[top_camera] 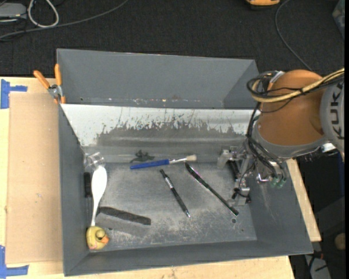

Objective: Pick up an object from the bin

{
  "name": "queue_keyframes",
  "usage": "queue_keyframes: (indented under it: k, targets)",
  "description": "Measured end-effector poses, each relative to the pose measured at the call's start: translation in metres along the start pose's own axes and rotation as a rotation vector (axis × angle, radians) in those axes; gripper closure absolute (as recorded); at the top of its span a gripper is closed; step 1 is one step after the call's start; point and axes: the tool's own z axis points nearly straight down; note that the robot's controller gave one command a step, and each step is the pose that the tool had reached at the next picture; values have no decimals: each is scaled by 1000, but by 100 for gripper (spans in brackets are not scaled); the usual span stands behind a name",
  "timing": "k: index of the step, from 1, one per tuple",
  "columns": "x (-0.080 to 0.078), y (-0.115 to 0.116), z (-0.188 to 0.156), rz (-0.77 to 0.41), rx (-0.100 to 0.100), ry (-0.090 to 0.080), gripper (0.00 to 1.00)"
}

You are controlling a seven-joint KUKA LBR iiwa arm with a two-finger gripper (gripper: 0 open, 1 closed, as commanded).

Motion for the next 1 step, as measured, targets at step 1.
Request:
queue_keyframes:
  k: [1]
  targets:
    - [-2,0,-5,-2,1,-8,0]
